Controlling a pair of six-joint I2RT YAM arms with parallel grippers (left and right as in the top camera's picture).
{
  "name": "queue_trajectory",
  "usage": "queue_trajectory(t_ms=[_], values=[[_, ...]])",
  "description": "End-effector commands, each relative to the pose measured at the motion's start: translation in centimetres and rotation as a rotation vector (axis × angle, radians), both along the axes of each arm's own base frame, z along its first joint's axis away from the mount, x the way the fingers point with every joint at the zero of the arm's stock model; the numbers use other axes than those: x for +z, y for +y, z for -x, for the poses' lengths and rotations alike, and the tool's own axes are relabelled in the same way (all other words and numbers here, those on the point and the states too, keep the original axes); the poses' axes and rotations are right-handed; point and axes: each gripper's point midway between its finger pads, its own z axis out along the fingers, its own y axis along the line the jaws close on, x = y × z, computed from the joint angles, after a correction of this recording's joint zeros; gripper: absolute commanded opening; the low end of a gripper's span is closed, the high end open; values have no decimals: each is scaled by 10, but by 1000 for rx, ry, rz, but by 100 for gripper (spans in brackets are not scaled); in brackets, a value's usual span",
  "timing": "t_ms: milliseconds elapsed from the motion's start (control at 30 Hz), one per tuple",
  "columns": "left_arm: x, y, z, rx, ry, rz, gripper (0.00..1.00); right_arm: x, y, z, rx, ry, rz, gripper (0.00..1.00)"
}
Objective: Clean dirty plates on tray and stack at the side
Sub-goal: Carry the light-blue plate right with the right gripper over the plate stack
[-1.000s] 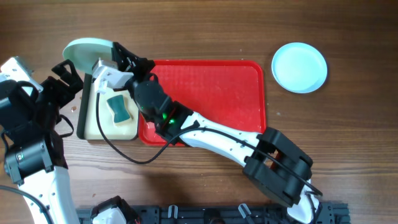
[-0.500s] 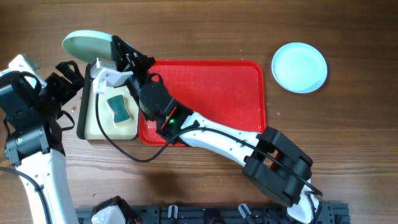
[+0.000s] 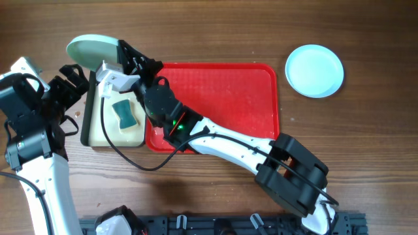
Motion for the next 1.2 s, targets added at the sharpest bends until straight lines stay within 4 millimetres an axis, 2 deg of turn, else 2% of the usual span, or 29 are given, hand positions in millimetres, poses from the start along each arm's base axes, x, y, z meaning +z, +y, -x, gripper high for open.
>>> queue_trajectory(t_ms=[0, 267, 333, 367, 433, 600, 700, 767, 833, 900, 967, 1033, 1100, 1167], values=[[2, 1, -2, 3, -7, 10, 100, 4, 0, -2, -3, 8, -37, 4], [2, 1, -2, 3, -7, 10, 100, 3, -3, -4, -20, 15, -42, 4], [2, 1, -2, 3, -7, 10, 100, 2, -12, -11, -48, 70, -139, 4], [2, 1, -2, 3, -7, 10, 100, 0, -20, -17, -62, 131, -248, 4], [2, 1, -2, 3, -7, 10, 100, -15, -32, -29, -99, 244, -373, 4], [2, 1, -2, 3, -7, 10, 100, -75, -51, -49, -176, 532, -517, 4], [2, 1, -2, 3, -7, 10, 100, -88, -59, -54, -207, 585, -516, 4], [2, 1, -2, 3, -7, 10, 100, -90, -63, -53, -211, 611, -483, 4], [2, 1, -2, 3, -7, 10, 100, -90, -58, -47, -155, 674, -467, 4], [2, 1, -2, 3, -7, 10, 100, -85, -53, -41, -72, 766, -491, 4], [2, 1, -2, 3, -7, 10, 100, -78, -58, -40, -18, 863, -556, 4], [2, 1, -2, 3, -7, 10, 100, -70, -76, -44, -17, 957, -639, 4], [2, 1, -2, 3, -7, 10, 100, -64, -102, -51, -49, 1028, -703, 4], [2, 1, -2, 3, -7, 10, 100, -61, -124, -53, -80, 1075, -712, 4]])
